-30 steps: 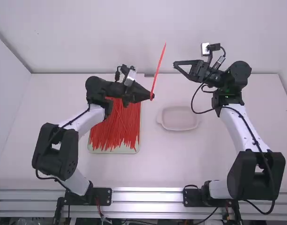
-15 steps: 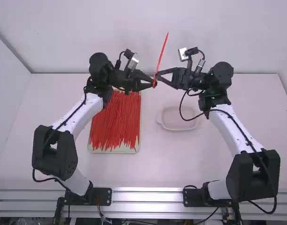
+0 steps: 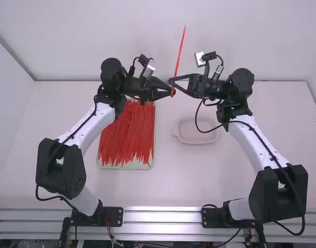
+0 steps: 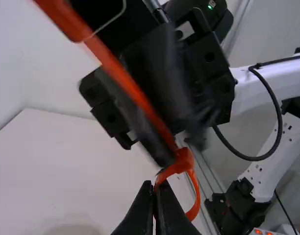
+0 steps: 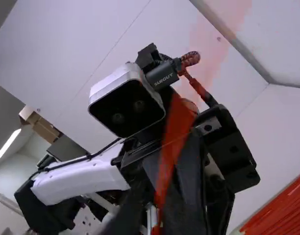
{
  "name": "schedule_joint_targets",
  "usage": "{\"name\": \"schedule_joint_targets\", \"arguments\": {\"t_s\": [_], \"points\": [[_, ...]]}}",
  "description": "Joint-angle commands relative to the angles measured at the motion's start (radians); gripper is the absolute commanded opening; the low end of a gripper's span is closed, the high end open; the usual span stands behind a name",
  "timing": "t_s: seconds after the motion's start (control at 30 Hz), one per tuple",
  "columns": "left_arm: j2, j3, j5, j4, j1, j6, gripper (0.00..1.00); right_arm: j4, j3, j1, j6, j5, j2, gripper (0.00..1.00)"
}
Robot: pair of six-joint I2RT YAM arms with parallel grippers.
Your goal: Fasten the cable tie
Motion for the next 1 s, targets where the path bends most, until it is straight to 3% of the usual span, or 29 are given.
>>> {"name": "schedule_joint_targets", "arguments": {"t_s": [0.0,0.13,0.17,0.23,0.43,0.57,0.83,0.97], "points": [[0.004,0.027,0.001,0.001,-0.005,0.010,0.02,0.010,0.025,0.000,-0.006,0.003,-0.018,0.00],[0.004,0.027,-0.003,0.001,-0.005,0.010,0.02,0.010,0.025,0.003,-0.006,0.003,-0.018,0.00],[0.004,0.027,-0.005,0.001,-0.002,0.010,0.15,0.010,0.025,-0.001,-0.013,0.000,-0.018,0.00],[0.004,0.027,-0.014,0.000,0.003,0.009,1.00,0.011,0.025,-0.005,-0.018,-0.002,-0.018,0.00],[0.004,0.028,-0.134,-0.160,0.019,0.064,0.99,-0.010,0.025,-0.080,-0.066,-0.054,-0.018,0.00],[0.004,0.028,-0.160,-0.297,0.039,0.158,0.99,-0.202,0.025,-0.127,-0.216,-0.056,-0.018,0.00],[0.004,0.028,-0.157,-0.652,0.108,0.383,0.99,-0.775,0.025,-0.178,-0.737,0.008,-0.018,0.00],[0.004,0.027,-0.158,-0.845,0.147,0.541,0.99,-1.064,0.025,-0.196,-0.958,0.178,-0.018,0.00]]}}
